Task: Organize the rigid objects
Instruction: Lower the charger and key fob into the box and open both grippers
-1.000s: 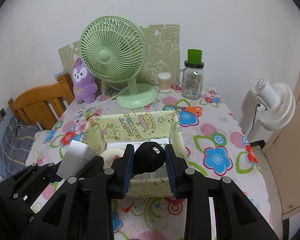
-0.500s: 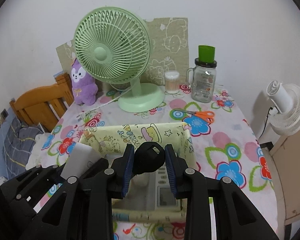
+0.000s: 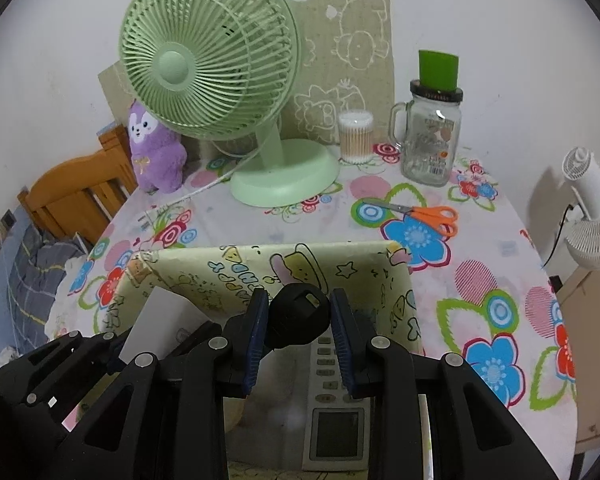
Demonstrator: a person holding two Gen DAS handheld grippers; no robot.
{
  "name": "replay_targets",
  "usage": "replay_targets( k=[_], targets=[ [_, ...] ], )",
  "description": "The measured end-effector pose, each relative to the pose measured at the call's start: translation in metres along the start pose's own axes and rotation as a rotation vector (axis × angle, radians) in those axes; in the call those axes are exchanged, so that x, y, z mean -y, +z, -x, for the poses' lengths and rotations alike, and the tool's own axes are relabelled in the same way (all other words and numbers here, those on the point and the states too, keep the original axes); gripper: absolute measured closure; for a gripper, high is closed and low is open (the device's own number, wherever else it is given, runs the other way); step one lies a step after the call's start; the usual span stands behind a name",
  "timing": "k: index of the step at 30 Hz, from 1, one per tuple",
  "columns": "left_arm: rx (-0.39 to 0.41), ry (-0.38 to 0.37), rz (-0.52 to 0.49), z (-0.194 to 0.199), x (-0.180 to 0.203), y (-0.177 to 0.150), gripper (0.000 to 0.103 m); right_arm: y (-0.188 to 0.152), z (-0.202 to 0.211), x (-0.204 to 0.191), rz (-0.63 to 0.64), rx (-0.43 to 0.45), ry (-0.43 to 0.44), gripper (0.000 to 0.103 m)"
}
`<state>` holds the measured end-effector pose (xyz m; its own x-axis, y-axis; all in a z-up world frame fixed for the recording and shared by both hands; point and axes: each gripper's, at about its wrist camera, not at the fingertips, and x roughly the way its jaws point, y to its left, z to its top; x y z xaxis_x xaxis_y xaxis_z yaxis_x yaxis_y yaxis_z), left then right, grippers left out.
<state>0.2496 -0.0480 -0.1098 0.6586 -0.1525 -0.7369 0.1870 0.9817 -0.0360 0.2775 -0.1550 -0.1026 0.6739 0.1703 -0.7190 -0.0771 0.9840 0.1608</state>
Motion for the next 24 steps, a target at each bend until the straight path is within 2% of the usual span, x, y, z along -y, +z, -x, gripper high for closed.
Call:
replay_targets(
  k=[2,4,7,9,11,15,18,20,24],
  targets=[
    [-0.004,-0.011,0.001,-0.002,0.0,-0.001,0.075,0.0,-0.002,0.0,0.001,-0.002,-0.002,0.067],
    [0.009,-0.003,-0.002,-0.001,0.0,0.0,0.067,-0.001,-0.002,0.0,0.006,0.001,-0.005,0.067],
    [0.021,-0.003,-0.003,0.001,0.0,0.0,0.054,-0.001,0.002,0.0,0.006,0.009,-0.006,0.048],
    [0.011,-0.009,0.001,0.001,-0.001,0.0,0.042,-0.002,0.007,0.001,0.002,0.03,-0.008,0.041],
    [0.014,-0.005,0.003,0.003,-0.002,-0.001,0.039,-0.002,0.013,0.0,0.013,0.042,-0.015,0.036],
    [0.026,0.005,0.0,0.008,-0.002,-0.002,0.027,-0.003,0.02,-0.002,0.035,0.043,-0.021,0.032],
    [0.037,0.003,-0.019,0.015,0.001,-0.004,0.022,-0.006,0.025,-0.003,0.03,0.041,-0.015,0.03],
    [0.046,0.009,-0.031,0.02,0.003,-0.005,0.02,-0.007,0.029,-0.003,0.027,0.046,-0.024,0.024],
    [0.063,0.014,-0.05,0.03,0.006,-0.009,0.014,-0.012,0.045,-0.006,0.04,0.1,-0.071,0.022]
  ],
)
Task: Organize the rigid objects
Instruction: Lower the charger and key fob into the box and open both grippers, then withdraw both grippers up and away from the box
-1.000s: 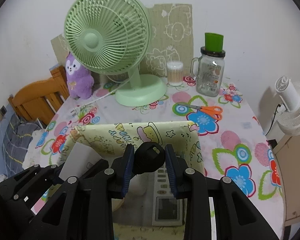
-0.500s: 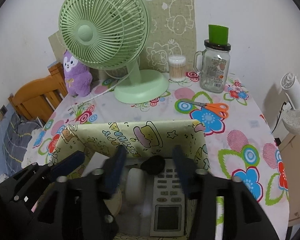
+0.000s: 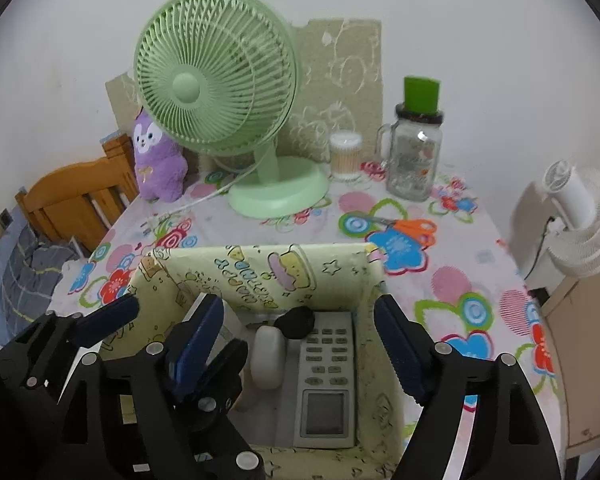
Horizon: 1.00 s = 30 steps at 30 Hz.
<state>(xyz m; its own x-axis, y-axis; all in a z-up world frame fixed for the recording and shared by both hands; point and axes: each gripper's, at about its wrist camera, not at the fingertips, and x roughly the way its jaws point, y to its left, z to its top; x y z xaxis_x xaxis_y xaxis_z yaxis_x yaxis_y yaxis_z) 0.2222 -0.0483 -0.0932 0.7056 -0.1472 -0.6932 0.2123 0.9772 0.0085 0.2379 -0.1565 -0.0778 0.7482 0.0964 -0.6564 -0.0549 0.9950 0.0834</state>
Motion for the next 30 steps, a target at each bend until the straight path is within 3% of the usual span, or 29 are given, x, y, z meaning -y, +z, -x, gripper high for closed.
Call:
replay_targets(
  k=[8,30],
  targets=[
    [0.015,0.001,-0.002,0.023,0.002,-0.009,0.009,-0.008,0.026,-0.003,0.004,0.012,-0.019,0.01],
    [0.066,-0.019,-0.017,0.091,0.007,-0.042,0.004,-0.038,0.097,-0.021,0.038,0.071,-0.012,0.01]
  ],
)
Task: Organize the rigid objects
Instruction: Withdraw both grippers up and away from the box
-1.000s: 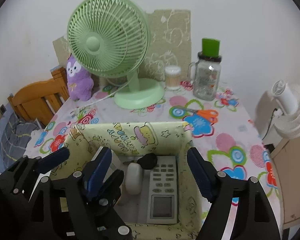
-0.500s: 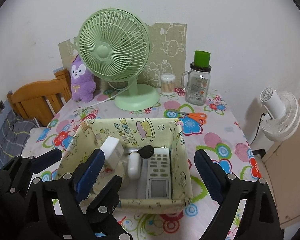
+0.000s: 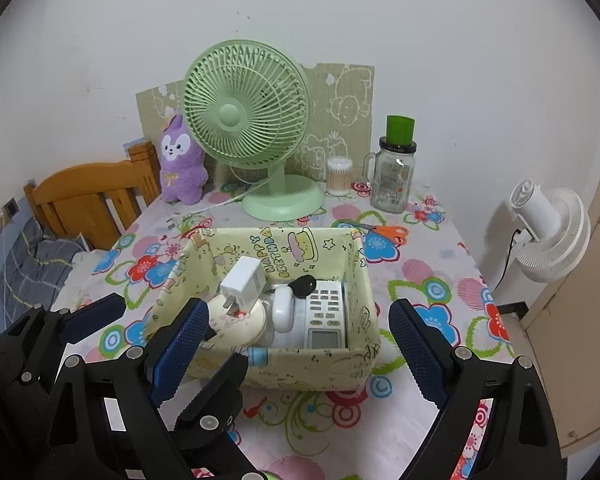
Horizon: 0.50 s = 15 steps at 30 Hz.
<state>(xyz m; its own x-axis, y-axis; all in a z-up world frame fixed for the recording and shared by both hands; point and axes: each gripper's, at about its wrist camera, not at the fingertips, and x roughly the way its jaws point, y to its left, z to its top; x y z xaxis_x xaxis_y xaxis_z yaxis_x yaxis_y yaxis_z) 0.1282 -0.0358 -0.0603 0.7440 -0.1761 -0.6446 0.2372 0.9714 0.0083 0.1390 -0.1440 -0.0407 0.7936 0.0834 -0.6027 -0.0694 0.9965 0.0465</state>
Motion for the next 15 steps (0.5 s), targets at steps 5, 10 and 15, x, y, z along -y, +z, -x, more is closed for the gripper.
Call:
replay_targets(
  k=[5,10,15],
  targets=[
    [0.014,0.01,-0.009,0.013,0.002,-0.007,0.003,-0.007,0.015,-0.002,-0.003,0.019,0.0,0.01],
    [0.018,0.001,-0.011,0.023,0.003,-0.015,0.002,-0.014,0.026,-0.004,-0.001,0.025,0.001,0.009],
    [0.025,0.0,-0.017,0.033,0.005,-0.024,0.002,-0.023,0.036,-0.007,-0.001,0.043,0.006,0.003]
  ],
)
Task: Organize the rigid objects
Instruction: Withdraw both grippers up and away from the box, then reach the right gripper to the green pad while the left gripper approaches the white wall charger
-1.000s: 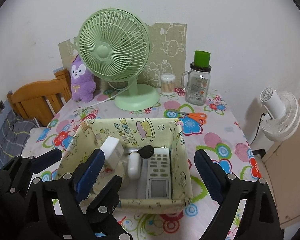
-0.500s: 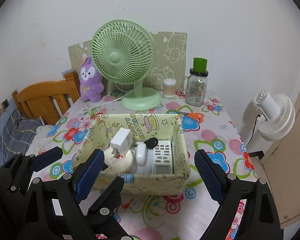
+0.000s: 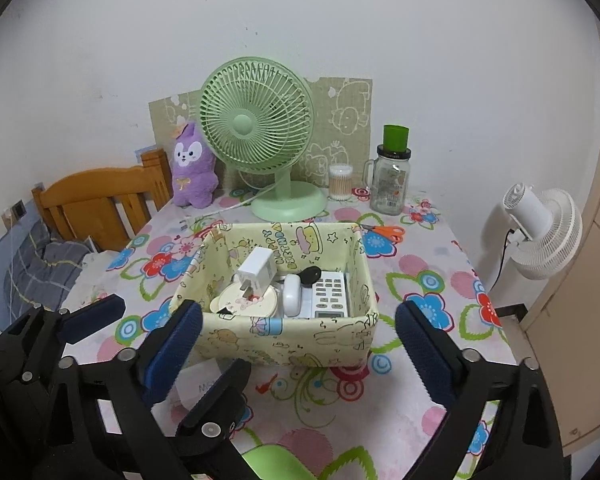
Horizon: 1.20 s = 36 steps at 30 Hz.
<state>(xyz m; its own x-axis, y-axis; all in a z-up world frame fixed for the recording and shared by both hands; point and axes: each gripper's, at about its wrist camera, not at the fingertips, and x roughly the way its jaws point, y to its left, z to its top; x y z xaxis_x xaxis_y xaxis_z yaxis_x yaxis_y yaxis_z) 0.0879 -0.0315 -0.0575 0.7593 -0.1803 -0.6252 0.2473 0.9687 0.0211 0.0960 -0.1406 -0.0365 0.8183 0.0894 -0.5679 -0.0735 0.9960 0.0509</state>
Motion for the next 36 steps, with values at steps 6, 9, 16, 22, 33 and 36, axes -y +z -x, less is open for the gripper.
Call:
replay_targets(
  k=[6,9,16,22,33,36],
  targets=[
    [-0.009,-0.006,0.004,0.008,0.0,-0.013,0.001,-0.012,0.009,-0.004,0.01,-0.008,0.016,0.003],
    [-0.011,-0.007,0.003,0.012,0.001,-0.02,0.001,-0.019,0.012,-0.004,0.002,-0.017,0.034,0.002],
    [-0.017,-0.019,-0.004,0.017,0.004,-0.038,0.001,-0.039,0.02,-0.006,-0.005,-0.028,0.056,0.002],
    [-0.031,-0.028,-0.006,0.018,0.005,-0.055,0.001,-0.054,0.024,-0.009,0.003,-0.034,0.052,0.002],
    [-0.03,0.021,-0.035,0.014,0.006,-0.082,0.001,-0.079,0.02,-0.013,0.041,-0.055,0.059,0.002],
    [-0.05,0.012,-0.031,0.009,0.003,-0.09,0.001,-0.084,0.015,-0.014,0.061,-0.075,0.063,0.002]
  ],
)
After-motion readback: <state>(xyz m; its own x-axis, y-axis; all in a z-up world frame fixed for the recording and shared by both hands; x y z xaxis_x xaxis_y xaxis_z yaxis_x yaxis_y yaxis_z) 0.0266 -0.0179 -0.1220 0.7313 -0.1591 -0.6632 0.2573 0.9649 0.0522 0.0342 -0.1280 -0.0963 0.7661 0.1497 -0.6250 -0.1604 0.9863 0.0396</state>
